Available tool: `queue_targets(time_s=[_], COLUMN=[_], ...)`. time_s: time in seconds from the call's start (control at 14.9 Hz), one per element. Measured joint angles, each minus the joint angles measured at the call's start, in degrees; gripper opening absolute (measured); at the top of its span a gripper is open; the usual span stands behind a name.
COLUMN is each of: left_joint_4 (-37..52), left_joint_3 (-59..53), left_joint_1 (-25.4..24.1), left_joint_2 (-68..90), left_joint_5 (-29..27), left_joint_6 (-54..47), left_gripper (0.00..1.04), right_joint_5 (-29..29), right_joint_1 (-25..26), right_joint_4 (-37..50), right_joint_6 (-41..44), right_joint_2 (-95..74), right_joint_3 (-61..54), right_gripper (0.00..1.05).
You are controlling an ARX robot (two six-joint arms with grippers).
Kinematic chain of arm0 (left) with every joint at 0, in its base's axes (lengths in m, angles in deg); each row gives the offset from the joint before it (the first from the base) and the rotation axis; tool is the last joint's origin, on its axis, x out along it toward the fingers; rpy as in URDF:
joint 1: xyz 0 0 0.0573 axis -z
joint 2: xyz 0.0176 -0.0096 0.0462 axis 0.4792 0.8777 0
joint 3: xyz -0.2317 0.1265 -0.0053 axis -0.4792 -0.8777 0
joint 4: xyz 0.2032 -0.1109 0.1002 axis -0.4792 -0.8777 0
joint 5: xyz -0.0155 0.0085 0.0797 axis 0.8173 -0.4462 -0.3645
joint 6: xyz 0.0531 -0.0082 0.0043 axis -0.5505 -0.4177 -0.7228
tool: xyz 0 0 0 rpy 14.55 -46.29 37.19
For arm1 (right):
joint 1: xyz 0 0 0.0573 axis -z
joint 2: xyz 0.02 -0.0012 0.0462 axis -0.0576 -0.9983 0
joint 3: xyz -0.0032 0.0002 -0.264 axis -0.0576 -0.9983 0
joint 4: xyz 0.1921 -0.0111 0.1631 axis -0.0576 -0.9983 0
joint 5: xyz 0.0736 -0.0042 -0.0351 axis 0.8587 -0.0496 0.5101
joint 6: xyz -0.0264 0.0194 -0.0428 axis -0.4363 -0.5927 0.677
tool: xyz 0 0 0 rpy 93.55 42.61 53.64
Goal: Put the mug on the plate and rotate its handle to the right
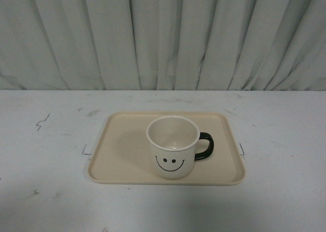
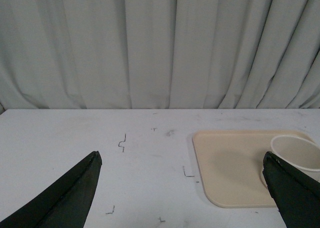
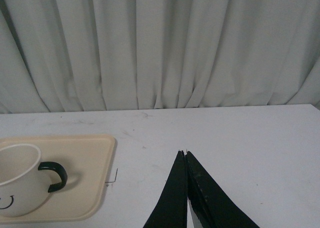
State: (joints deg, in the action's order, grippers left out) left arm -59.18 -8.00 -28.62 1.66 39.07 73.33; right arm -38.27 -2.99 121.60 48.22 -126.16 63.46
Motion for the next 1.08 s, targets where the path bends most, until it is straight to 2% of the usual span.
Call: queue_targets(time_s=[0.47,1.08], left_joint_4=[0.00,0.00], left_joint_3=[0.00,0.00], left_joint_1=[0.00,0.00], left_joint_2=[0.00,0.00], left_joint_5=[0.00,0.00], left_joint_6=[-0.02,0.00], left_gripper=[0.98,0.98], right_joint_5=[0.02,0.02], right_joint_1=[0.00,0.00], right_joint_4=[-14.53,-25.31], right_joint_6=[-0.02,0.00], right_joint_2=[15.74,26.56], right_joint_3=[-0.04,-0.04], right_gripper=[0.02,0.02])
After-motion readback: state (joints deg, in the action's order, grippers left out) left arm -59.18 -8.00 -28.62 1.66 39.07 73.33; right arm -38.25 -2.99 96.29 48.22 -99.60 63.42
